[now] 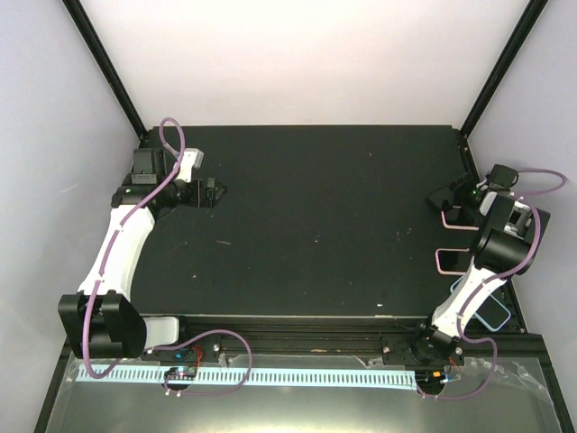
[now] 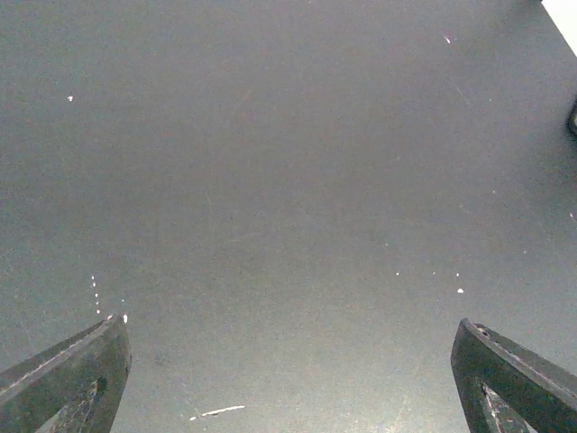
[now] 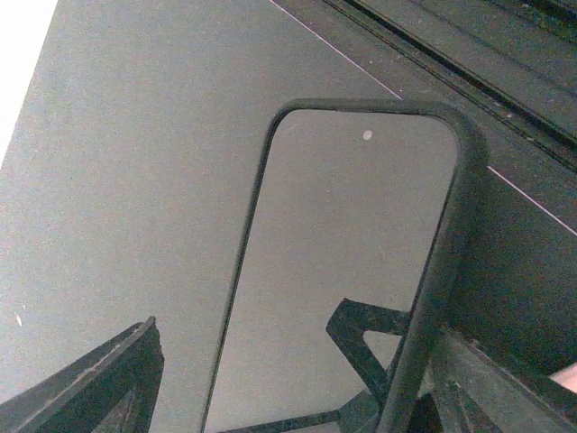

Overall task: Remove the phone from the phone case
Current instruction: Pick up the phone at the center of the board.

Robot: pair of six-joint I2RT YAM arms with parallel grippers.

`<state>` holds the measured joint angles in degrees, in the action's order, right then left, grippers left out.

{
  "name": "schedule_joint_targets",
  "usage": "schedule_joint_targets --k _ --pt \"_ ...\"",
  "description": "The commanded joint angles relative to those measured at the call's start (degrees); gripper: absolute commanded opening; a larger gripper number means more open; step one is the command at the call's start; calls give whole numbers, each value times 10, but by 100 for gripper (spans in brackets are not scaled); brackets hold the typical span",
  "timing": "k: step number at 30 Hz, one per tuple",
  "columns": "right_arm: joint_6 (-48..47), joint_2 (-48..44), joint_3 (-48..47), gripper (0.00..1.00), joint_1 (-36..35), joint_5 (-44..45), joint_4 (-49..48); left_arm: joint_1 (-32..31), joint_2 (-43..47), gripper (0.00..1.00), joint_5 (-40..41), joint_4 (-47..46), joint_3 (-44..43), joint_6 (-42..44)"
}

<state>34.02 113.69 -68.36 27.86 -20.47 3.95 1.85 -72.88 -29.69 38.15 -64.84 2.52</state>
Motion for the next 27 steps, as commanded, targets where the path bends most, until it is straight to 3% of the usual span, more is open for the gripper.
schedule_joint_targets --k 1,10,19,27 --pt "21 23 -11 79 2 -33 -22 -2 -2 99 -5 -12 -25 10" --pt "57 44 -4 66 2 -61 -49 -3 -20 99 -2 -8 -34 8" --pt "67 22 6 33 2 -89 -78 -2 -19 99 8 -4 -35 8" --pt "79 -14 7 14 2 -114 -92 -2 -9 99 11 -8 -23 4"
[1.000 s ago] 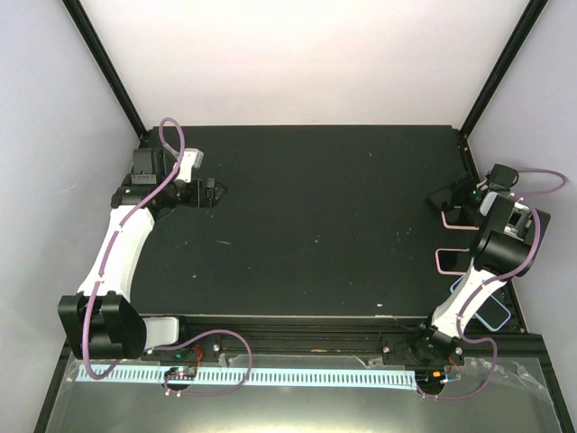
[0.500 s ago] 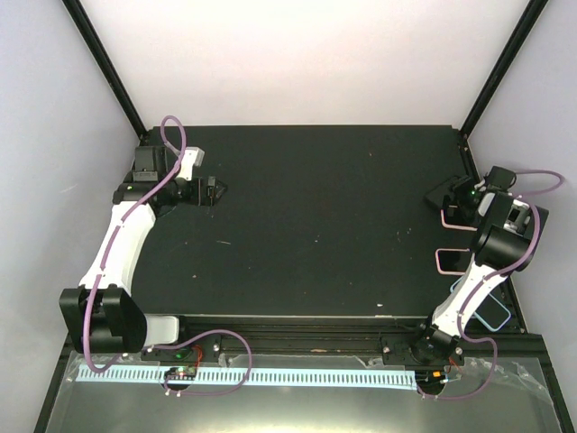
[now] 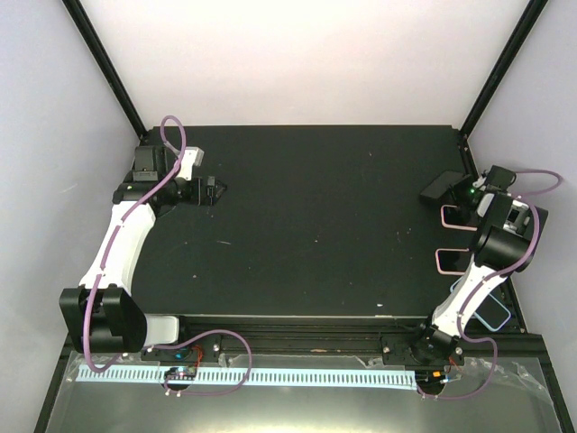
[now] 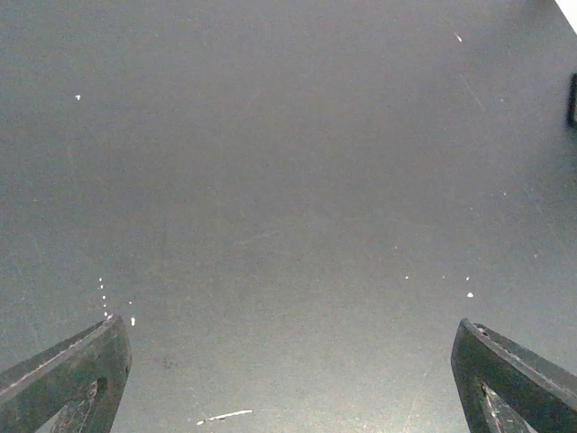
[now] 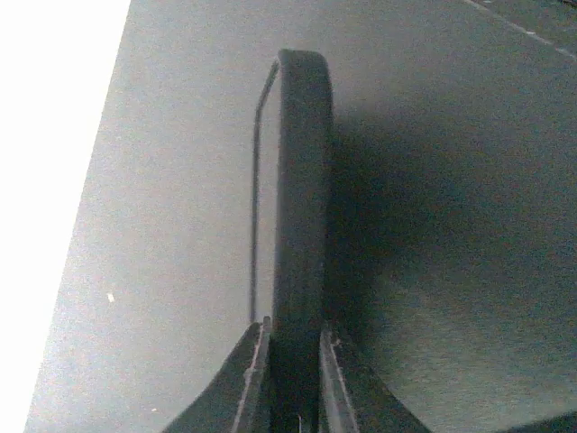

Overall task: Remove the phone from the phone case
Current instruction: Pick up the phone at the center of the board.

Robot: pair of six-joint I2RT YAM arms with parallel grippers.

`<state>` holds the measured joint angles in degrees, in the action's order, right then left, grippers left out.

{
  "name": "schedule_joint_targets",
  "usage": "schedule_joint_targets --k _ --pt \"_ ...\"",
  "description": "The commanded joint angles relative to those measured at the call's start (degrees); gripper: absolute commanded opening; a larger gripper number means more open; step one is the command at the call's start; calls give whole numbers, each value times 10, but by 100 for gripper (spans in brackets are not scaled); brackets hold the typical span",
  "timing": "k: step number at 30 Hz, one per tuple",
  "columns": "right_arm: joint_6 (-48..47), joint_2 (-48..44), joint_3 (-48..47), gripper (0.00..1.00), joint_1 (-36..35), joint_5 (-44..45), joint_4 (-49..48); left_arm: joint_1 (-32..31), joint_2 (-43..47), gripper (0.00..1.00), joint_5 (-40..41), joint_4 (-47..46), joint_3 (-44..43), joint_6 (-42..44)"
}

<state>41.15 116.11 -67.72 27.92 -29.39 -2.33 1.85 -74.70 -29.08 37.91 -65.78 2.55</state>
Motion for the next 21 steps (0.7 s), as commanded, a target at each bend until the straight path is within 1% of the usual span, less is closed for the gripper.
schedule_joint_targets --k 1,4,5,12,18,21 --pt "9 -41 0 11 1 -30 -29 -2 10 99 4 -6 -12 3" --pt "11 -50 2 2 1 -47 -29 -2 26 99 8 -10 -10 0" --pt "11 -55 3 1 0 -51 -29 -2 29 99 8 -10 -9 -1" --pt "3 -91 19 1 -9 -93 -30 -3 43 99 6 -22 -3 -19" --pt "-3 -157 36 1 -37 -156 -32 -2 67 99 0 -45 14 -34" --pt "-9 -201 46 1 -55 -181 -32 -2 86 99 10 -55 23 -39"
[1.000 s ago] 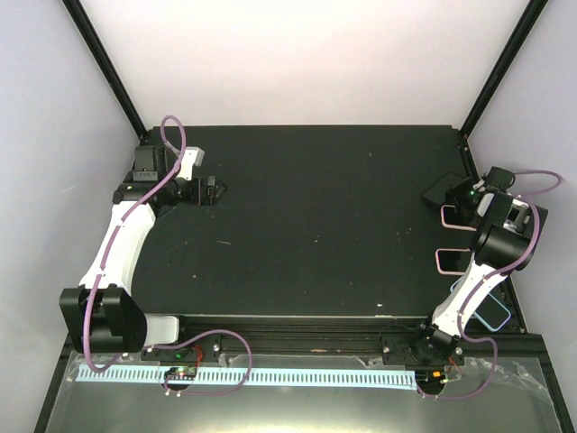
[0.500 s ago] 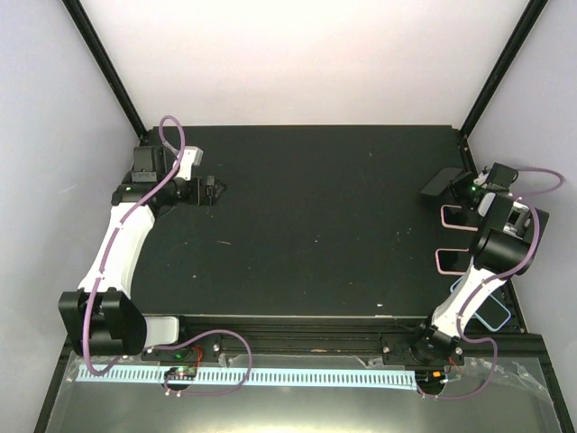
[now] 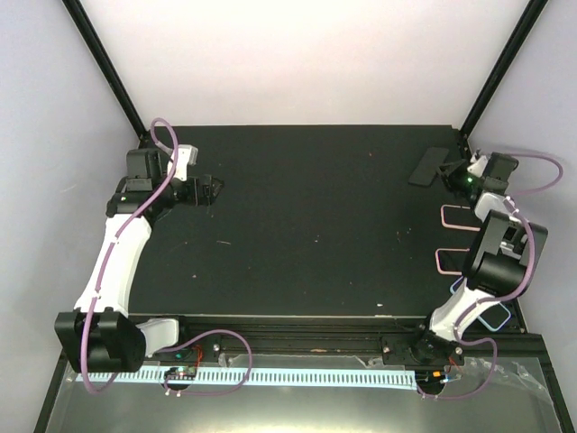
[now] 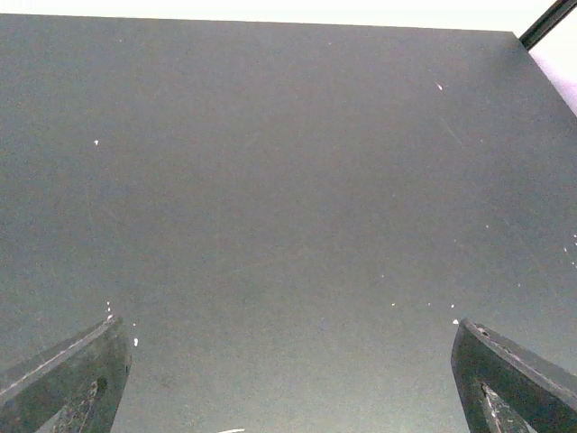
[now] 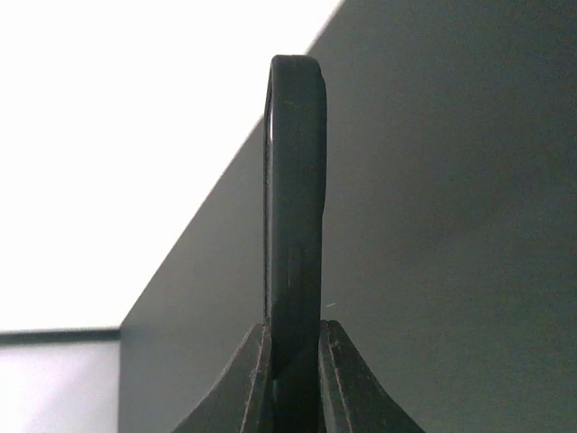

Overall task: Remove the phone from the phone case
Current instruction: Pick up the phone at the center of the board.

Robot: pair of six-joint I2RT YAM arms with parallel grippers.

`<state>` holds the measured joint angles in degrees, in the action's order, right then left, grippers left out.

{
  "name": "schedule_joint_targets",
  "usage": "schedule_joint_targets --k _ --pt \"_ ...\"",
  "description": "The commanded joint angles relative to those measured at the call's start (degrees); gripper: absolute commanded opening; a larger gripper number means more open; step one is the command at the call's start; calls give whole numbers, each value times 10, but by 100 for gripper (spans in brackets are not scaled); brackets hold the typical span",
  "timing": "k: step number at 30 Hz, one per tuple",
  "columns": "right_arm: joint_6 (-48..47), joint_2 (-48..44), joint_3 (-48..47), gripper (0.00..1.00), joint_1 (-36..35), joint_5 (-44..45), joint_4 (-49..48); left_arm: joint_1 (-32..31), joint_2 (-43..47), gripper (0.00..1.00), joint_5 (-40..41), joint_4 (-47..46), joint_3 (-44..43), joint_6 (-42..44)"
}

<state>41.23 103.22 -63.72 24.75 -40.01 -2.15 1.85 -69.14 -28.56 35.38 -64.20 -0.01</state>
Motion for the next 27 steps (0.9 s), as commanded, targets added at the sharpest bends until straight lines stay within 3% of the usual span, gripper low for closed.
schedule_joint_targets --k 1,8,16,21,27 --pt "-15 -87 9 1 -29 -84 -32 -2 39 99 5 -32 11 -14" --pt "-66 -202 10 1 -88 -154 -9 -3 104 99 -27 -57 35 -2" --pt "-108 -322 16 1 -174 -198 1 -3 126 99 -158 -39 2 3" --pt "-57 -366 26 1 -217 -194 -44 -20 130 99 -263 -152 16 -100" --pt "69 -366 43 1 -265 -184 -158 -119 101 99 -261 -315 19 -210"
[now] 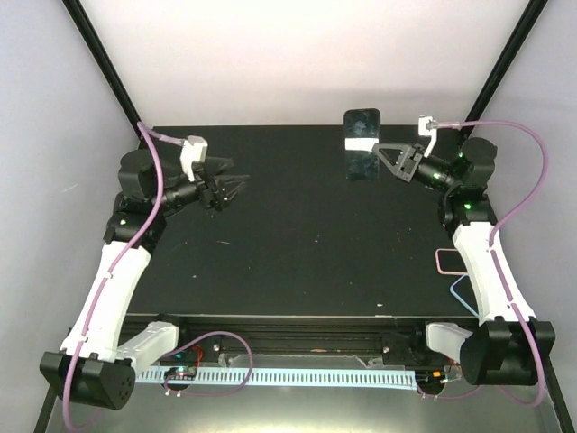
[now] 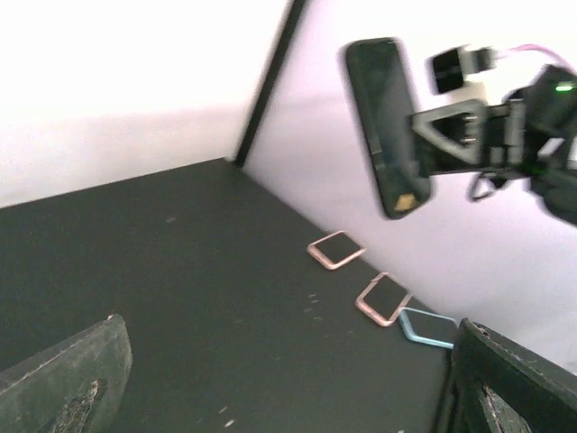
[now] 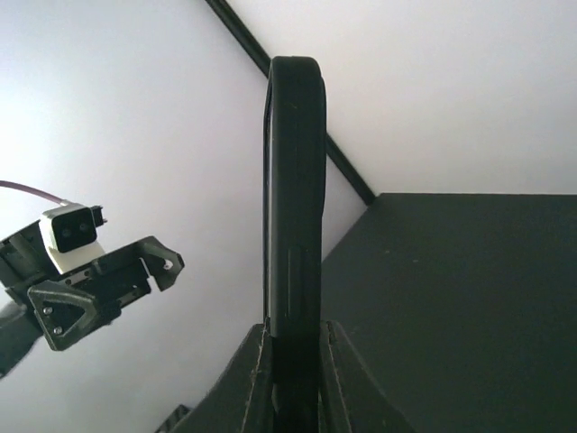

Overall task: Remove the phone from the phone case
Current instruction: Pick up the phone at the center of the board.

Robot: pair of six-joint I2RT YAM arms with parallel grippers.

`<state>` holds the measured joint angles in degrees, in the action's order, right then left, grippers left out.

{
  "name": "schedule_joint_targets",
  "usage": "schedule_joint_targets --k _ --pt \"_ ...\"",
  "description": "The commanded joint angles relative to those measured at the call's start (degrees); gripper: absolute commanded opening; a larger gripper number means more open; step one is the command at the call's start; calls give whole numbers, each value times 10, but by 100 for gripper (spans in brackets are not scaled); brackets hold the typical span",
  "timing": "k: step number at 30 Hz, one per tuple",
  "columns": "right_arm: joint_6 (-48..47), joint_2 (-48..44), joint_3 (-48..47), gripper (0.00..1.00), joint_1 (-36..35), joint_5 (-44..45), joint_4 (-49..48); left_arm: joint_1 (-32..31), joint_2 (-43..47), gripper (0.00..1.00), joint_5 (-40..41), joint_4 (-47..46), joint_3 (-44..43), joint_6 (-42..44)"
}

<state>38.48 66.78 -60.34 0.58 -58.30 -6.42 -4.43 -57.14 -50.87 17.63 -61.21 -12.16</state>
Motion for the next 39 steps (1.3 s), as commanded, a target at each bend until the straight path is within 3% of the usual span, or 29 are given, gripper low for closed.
schedule_joint_targets --k 1,9,14,20,29,33,39 --pt "120 2 12 1 -29 1 -137 -72 -31 99 -38 -152 -16 -105" --pt "274 27 12 1 -62 41 -261 -165 -117 98 -57 -351 -11 -321" --pt "330 44 5 1 -83 60 -297 -229 -145 94 -30 -361 -39 -318" --pt "348 55 2 1 -108 69 -315 -251 -209 86 -1 -408 -75 -385" --pt "395 66 0 1 -123 80 -350 -279 -255 74 31 -380 -102 -398" --pt "392 69 -1 1 -131 81 -350 -285 -266 64 23 -417 -103 -424" --pt "374 69 5 1 -135 79 -344 -288 -272 33 11 -441 -106 -422"
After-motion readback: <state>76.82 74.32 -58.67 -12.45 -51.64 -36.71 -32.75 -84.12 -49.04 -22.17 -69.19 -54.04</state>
